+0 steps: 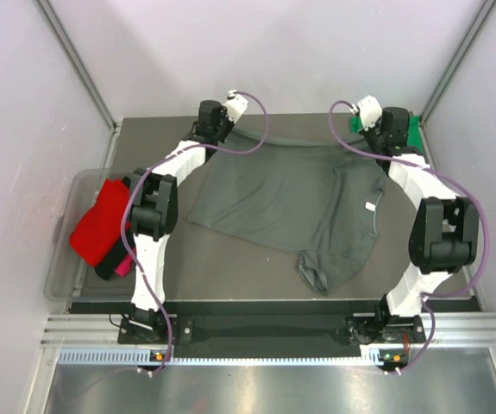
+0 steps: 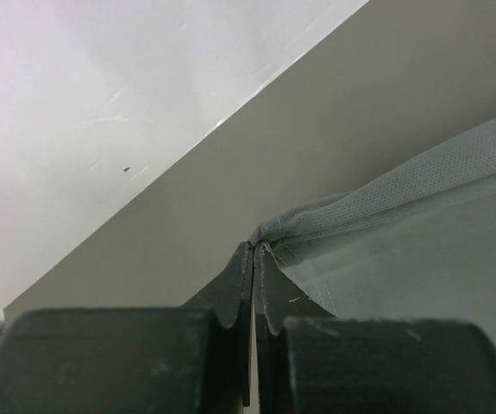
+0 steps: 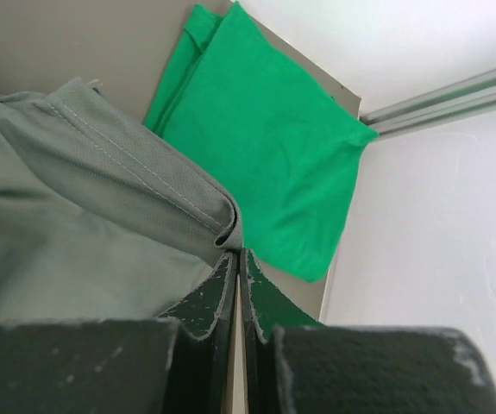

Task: Fold and stack the t-shirts
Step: Fold the tshirt

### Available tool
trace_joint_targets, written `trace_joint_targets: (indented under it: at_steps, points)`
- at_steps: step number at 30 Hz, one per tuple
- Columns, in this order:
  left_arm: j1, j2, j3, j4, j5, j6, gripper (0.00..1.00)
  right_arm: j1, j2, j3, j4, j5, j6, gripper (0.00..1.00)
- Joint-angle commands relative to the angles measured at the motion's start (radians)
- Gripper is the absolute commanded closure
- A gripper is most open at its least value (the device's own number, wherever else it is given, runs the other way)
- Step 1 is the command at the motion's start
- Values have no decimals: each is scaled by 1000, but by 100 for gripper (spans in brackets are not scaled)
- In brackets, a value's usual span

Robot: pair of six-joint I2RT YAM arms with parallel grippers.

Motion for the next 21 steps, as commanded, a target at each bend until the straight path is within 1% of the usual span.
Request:
trace_joint_targets:
  at_steps: [1, 13, 17, 21]
  points:
    - [6, -131, -31, -9, 39, -34, 100, 3, -96, -36, -33, -33, 38, 100]
    - [25, -260, -174, -15, 39, -28, 100, 10, -250, -200, -74, -57, 78, 100]
    - [36, -278, -215, -6, 39, -31, 100, 16, -312, -266, -79, -66, 100, 100]
    - [45, -280, -224, 0, 39, -42, 100, 24, -349, -304, -90, -74, 116, 100]
